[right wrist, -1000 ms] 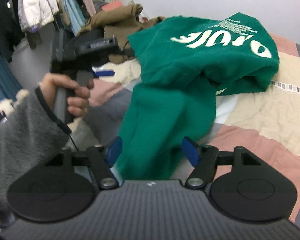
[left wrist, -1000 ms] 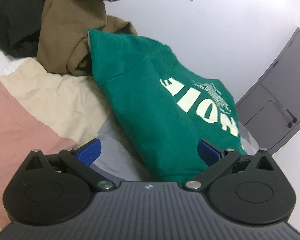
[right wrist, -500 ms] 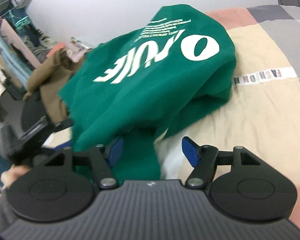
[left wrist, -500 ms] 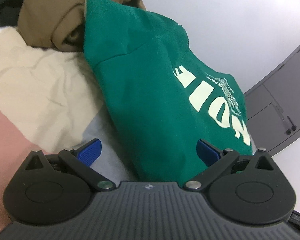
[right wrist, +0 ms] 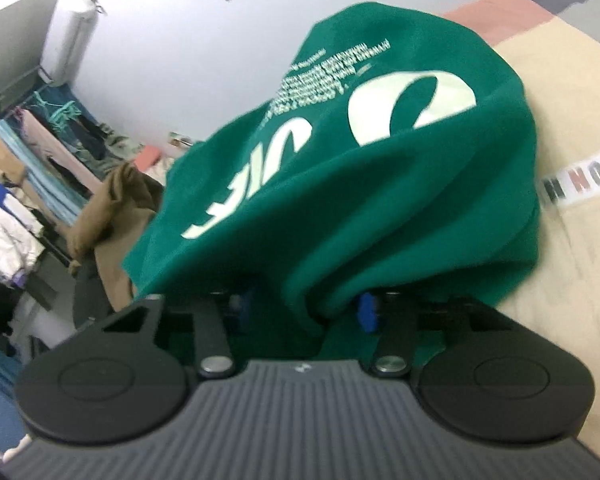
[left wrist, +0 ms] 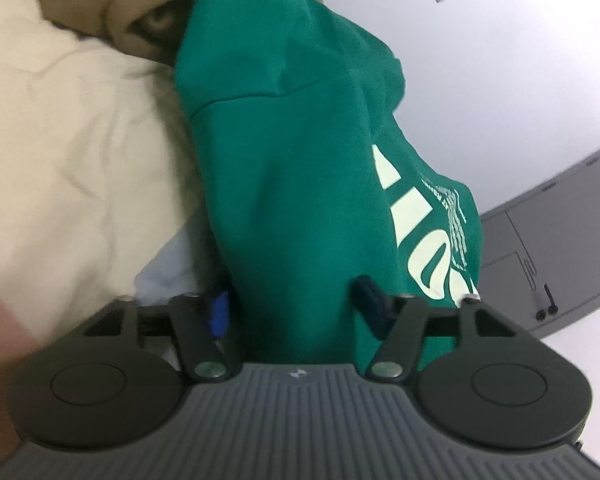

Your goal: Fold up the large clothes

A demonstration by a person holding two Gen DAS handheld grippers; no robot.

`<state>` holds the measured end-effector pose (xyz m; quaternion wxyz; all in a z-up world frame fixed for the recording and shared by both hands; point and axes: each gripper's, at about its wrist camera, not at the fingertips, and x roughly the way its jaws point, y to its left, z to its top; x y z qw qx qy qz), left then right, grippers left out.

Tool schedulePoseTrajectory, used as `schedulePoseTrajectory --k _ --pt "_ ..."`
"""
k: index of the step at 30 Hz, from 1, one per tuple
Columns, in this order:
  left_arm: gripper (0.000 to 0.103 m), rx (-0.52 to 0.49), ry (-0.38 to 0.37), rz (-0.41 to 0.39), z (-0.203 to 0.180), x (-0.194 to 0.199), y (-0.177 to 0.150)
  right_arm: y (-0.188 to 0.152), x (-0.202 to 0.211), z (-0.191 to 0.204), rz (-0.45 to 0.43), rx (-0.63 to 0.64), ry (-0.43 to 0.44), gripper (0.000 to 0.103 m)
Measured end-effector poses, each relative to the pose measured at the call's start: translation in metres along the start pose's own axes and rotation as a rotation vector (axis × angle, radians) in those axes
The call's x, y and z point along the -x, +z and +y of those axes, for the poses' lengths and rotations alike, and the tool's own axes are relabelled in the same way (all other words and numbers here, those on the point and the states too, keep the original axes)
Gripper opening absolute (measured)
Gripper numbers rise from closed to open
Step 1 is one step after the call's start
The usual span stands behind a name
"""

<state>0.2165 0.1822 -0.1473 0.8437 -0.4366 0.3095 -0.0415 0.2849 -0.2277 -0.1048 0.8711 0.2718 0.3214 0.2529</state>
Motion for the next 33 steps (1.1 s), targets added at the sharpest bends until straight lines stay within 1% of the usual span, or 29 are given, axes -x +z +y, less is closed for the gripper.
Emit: schedulePoseTrajectory --k 1,2,3,4,5,7,9,13,17,20,22,23,25,28,30,33 --pt "0.048 -0.020 -0.005 0.001 -0.003 -0.002 0.001 0.004 -0.001 0.000 -0.003 0.009 0.005 0.027" --pt "0.037 -0.035 -0.010 -0.001 -0.006 -0.003 0.002 0.007 0.000 0.000 -0.004 0.015 0.012 0.024" --pt "0.031 -0.049 -0.023 -0.001 -0.009 -0.002 0.003 0.011 -0.003 -0.001 -0.007 0.019 0.026 0.016" --pt "0.022 -0.064 -0.041 -0.006 -0.013 0.000 0.003 0.014 -0.001 0.000 -0.014 0.031 0.040 0.014" --pt "0.017 -0.083 -0.054 -0.015 -0.017 0.004 0.004 0.018 0.003 0.003 -0.023 0.052 0.041 0.013" --pt "0.013 -0.119 -0.072 -0.038 -0.025 0.013 0.003 0.024 0.012 0.008 -0.048 0.081 0.050 0.011" --pt "0.010 -0.134 -0.111 -0.064 -0.032 0.023 0.004 0.031 0.022 0.014 -0.073 0.104 0.046 0.010" --pt "0.007 -0.182 -0.199 -0.121 -0.048 0.053 0.003 0.043 0.055 0.023 -0.151 0.149 0.041 0.009" --pt "0.006 -0.220 -0.314 -0.162 -0.061 0.087 0.000 0.056 0.097 0.025 -0.247 0.127 0.039 0.008" --pt "0.006 -0.242 -0.393 -0.176 -0.068 0.109 -0.004 0.058 0.119 0.024 -0.283 0.115 0.012 0.008" --pt "0.006 -0.250 -0.427 -0.180 -0.069 0.119 -0.009 0.059 0.132 0.020 -0.304 0.091 -0.015 0.008" --pt "0.006 -0.262 -0.425 -0.182 -0.069 0.122 -0.011 0.059 0.137 0.016 -0.309 0.067 -0.036 0.008" --pt "0.006 -0.278 -0.388 -0.170 -0.067 0.124 -0.016 0.058 0.137 0.008 -0.299 0.023 -0.083 0.008" --pt "0.006 -0.250 -0.331 -0.128 -0.057 0.112 -0.022 0.055 0.124 -0.004 -0.232 0.000 -0.166 0.009" --pt "0.007 -0.238 -0.287 -0.104 -0.052 0.101 -0.027 0.050 0.113 -0.013 -0.196 -0.019 -0.197 0.009" --pt "0.007 -0.210 -0.251 -0.086 -0.044 0.091 -0.029 0.045 0.105 -0.020 -0.172 -0.047 -0.222 0.011"
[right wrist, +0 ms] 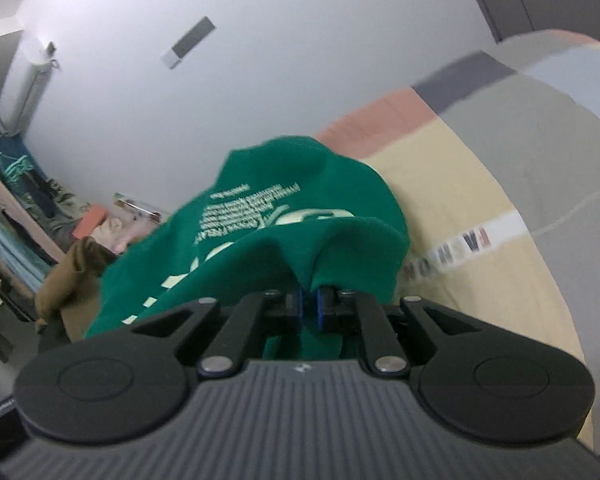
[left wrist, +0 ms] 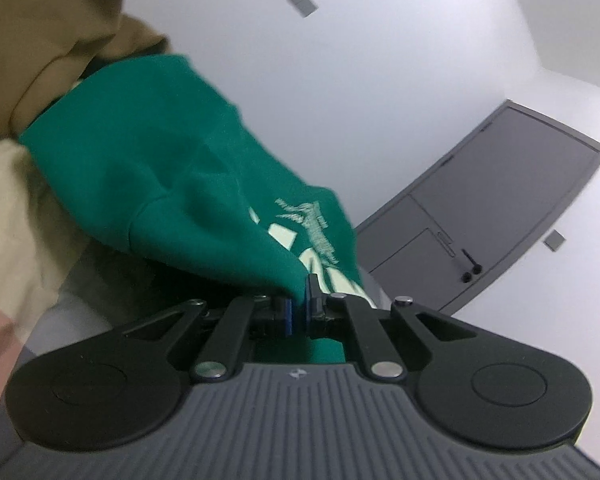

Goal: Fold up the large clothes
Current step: 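Raise the sweatshirt high with both grippers and shake it out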

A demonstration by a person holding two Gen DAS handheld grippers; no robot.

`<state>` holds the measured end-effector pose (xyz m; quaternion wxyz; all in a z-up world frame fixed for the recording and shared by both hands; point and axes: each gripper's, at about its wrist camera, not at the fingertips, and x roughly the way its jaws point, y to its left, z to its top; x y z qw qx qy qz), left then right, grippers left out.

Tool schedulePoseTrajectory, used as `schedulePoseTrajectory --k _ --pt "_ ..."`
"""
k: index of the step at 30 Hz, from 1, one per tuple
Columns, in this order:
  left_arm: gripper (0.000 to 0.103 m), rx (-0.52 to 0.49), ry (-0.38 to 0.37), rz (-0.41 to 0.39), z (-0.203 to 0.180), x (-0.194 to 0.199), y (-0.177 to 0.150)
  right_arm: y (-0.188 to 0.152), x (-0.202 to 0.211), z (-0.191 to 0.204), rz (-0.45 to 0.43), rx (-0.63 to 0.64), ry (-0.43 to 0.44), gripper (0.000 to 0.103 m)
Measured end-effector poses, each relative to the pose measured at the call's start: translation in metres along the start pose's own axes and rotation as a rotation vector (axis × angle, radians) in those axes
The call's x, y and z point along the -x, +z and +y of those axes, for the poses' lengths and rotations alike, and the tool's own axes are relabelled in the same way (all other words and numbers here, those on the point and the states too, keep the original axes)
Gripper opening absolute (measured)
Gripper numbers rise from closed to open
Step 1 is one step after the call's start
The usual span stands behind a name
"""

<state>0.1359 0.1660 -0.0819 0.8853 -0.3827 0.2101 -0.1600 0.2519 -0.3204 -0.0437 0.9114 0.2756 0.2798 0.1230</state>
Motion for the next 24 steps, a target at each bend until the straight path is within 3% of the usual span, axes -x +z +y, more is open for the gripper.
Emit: schedulePoseTrajectory --k 2,4,5,6,7,8,9,13,16,24 --pt "0.007 0.024 0.020 0.008 0.005 -0.003 -0.001 -0.003 0.000 -0.001 0.005 -0.017 0.003 0.014" --pt "0.013 0.053 0.039 0.018 0.010 -0.003 -0.005 -0.003 0.003 0.001 0.012 -0.031 0.003 0.025" --pt "0.022 0.073 0.043 0.027 0.012 -0.002 -0.008 -0.003 0.005 0.002 0.016 -0.037 0.003 0.029" --pt "0.031 0.092 0.045 0.035 0.013 -0.005 -0.007 -0.007 0.007 0.000 0.021 -0.046 0.007 0.043" --pt "0.052 0.108 0.043 0.041 0.014 -0.004 -0.008 -0.009 0.009 -0.001 0.029 -0.061 0.016 0.062" --pt "0.063 0.116 0.039 0.043 0.012 -0.003 -0.010 -0.014 0.018 -0.008 0.037 -0.078 0.034 0.066" --pt "0.064 0.120 0.038 0.045 0.011 -0.001 -0.012 -0.017 0.021 -0.009 0.048 -0.100 0.051 0.071" --pt "0.074 0.140 0.045 0.070 0.008 -0.002 -0.020 -0.034 0.026 -0.005 0.108 -0.159 0.114 0.080" --pt "0.079 0.157 0.037 0.084 0.008 -0.004 -0.025 -0.049 0.022 0.001 0.166 -0.170 0.149 0.081" --pt "0.081 0.231 0.053 0.141 0.023 -0.038 -0.033 -0.063 -0.036 0.009 0.238 -0.172 0.204 0.083"
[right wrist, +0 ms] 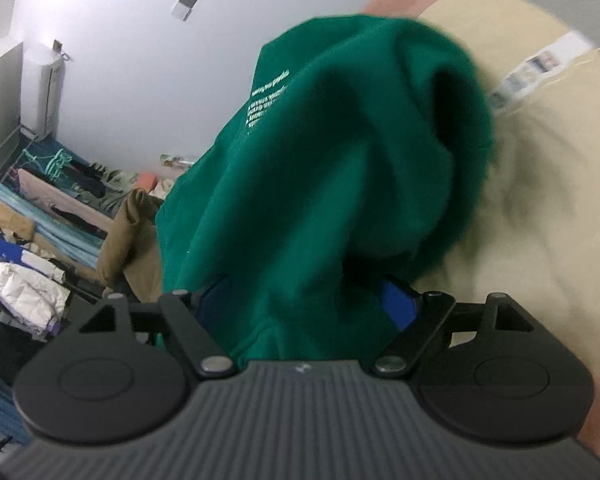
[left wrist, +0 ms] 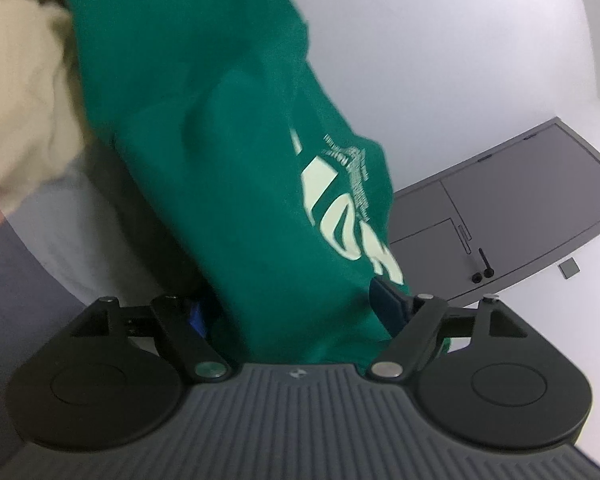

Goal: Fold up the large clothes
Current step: 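Raise the sweatshirt high with both grippers and shake it out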

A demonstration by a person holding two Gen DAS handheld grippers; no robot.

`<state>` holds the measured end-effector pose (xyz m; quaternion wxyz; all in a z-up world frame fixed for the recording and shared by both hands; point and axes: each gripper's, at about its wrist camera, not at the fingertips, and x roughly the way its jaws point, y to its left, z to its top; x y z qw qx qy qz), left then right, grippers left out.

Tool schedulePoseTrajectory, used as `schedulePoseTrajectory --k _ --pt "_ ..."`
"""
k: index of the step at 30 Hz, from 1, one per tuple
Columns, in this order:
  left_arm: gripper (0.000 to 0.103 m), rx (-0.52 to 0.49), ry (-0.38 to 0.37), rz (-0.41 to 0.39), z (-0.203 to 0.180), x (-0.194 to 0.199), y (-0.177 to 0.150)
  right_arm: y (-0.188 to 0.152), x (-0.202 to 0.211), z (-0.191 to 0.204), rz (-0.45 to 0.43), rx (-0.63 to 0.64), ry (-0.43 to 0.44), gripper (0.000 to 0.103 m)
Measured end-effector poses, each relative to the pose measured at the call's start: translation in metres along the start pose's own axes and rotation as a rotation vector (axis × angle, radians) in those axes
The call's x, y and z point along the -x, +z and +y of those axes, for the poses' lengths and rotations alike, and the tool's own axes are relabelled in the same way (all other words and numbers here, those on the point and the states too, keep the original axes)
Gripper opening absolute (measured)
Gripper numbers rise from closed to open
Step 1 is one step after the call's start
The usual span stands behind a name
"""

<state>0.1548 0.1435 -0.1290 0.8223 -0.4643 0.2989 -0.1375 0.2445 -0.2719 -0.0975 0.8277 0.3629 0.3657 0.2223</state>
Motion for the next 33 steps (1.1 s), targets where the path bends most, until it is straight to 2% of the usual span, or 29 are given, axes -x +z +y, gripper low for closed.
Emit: schedulePoseTrajectory --k 4,5,6,7,8,9,10,11,15,18,25,30,33 --pt "0.080 -0.010 -0.001 0.031 0.003 -0.021 -0.004 0.008 -0.027 -0.002 -0.017 0.076 0.019 0.082" --pt "0.076 -0.019 -0.009 0.037 0.001 -0.024 -0.004 0.009 -0.031 -0.002 -0.020 0.096 0.033 0.082" --pt "0.071 -0.032 -0.020 0.036 -0.001 -0.025 -0.004 0.010 -0.033 -0.002 -0.024 0.110 0.047 0.075" --pt "0.055 -0.047 -0.026 0.030 -0.004 -0.024 -0.003 0.011 -0.034 0.001 -0.024 0.127 0.062 0.059" --pt "0.041 -0.060 -0.040 0.020 -0.007 -0.021 -0.003 0.011 -0.032 0.006 -0.021 0.145 0.070 0.050" --pt "0.035 -0.074 -0.090 0.002 -0.009 -0.016 -0.004 0.013 -0.028 0.012 -0.023 0.166 0.072 0.033" --pt "0.023 -0.092 -0.147 -0.013 -0.012 -0.010 -0.004 0.014 -0.022 0.018 -0.031 0.190 0.076 0.021" --pt "0.018 -0.121 -0.194 -0.030 -0.017 -0.004 -0.004 0.014 -0.014 0.026 -0.050 0.221 0.094 0.018" --pt "0.016 -0.254 -0.329 -0.125 -0.046 0.029 -0.008 0.014 0.020 0.056 -0.132 0.348 0.167 0.014" --pt "0.016 -0.291 -0.403 -0.162 -0.061 0.053 -0.015 0.012 0.055 0.071 -0.203 0.393 0.222 0.012" --pt "0.016 -0.360 -0.437 -0.233 -0.104 0.105 -0.037 0.011 0.132 0.108 -0.336 0.505 0.271 0.011" --pt "0.016 -0.404 -0.448 -0.290 -0.144 0.144 -0.048 0.015 0.176 0.151 -0.398 0.576 0.301 0.011" --pt "0.016 -0.466 -0.439 -0.349 -0.179 0.187 -0.050 0.021 0.204 0.186 -0.428 0.660 0.302 0.011"
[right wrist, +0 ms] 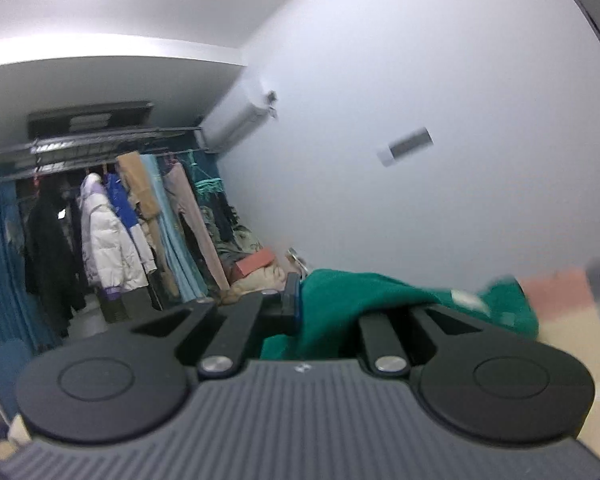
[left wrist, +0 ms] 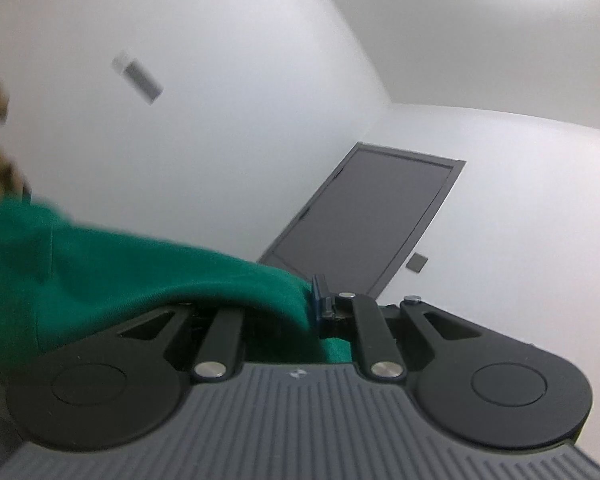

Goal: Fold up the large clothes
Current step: 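Raise the sweatshirt high with both grippers and shake it out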

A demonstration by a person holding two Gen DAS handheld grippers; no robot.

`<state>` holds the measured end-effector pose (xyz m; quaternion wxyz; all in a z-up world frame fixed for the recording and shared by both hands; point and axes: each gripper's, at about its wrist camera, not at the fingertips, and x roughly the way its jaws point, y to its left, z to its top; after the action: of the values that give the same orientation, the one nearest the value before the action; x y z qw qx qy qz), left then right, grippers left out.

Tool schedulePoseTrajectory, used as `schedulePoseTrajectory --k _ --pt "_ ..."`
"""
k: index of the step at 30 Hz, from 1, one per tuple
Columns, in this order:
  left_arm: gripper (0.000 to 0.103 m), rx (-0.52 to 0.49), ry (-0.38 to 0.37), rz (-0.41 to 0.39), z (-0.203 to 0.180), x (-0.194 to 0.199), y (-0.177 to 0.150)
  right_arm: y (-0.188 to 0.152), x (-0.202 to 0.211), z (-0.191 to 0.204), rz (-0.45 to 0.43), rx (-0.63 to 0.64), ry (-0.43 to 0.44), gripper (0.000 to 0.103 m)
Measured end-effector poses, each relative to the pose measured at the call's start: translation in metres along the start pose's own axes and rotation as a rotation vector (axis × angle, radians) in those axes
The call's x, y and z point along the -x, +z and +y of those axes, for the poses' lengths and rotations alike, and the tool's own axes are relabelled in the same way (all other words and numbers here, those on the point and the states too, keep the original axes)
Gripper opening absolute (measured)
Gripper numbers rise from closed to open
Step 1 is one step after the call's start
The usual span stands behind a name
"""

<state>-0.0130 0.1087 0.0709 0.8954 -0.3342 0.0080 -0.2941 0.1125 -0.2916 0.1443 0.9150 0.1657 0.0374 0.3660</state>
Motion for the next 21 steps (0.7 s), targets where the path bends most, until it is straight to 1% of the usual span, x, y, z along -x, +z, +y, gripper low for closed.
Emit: schedulePoseTrajectory --k 6,8,10,12,15,16,18,21 --pt "0.015 -0.128 -0.005 -0.080 -0.082 0.012 0.069 0.085 0.014 0.052 -0.059 0.133 0.041 0.011" --pt "0.016 -0.159 0.004 -0.089 -0.109 0.015 0.094 0.118 0.015 0.070 -0.080 0.161 0.058 0.012" --pt "0.016 -0.214 0.004 -0.103 -0.138 0.018 0.122 0.147 0.016 0.083 -0.097 0.176 0.070 0.012" --pt "0.016 -0.271 0.005 -0.118 -0.161 0.017 0.146 0.177 0.016 0.095 -0.121 0.198 0.082 0.012" --pt "0.016 -0.320 0.009 -0.126 -0.193 0.009 0.182 0.215 0.014 0.107 -0.154 0.236 0.092 0.012" --pt "0.016 -0.338 0.017 -0.128 -0.202 0.005 0.192 0.226 0.014 0.109 -0.160 0.238 0.093 0.012" --pt "0.016 -0.363 0.044 -0.122 -0.211 -0.015 0.209 0.248 0.005 0.112 -0.167 0.253 0.079 0.012" --pt "0.016 -0.364 0.099 -0.089 -0.203 -0.050 0.225 0.263 -0.020 0.105 -0.147 0.272 0.026 0.012"
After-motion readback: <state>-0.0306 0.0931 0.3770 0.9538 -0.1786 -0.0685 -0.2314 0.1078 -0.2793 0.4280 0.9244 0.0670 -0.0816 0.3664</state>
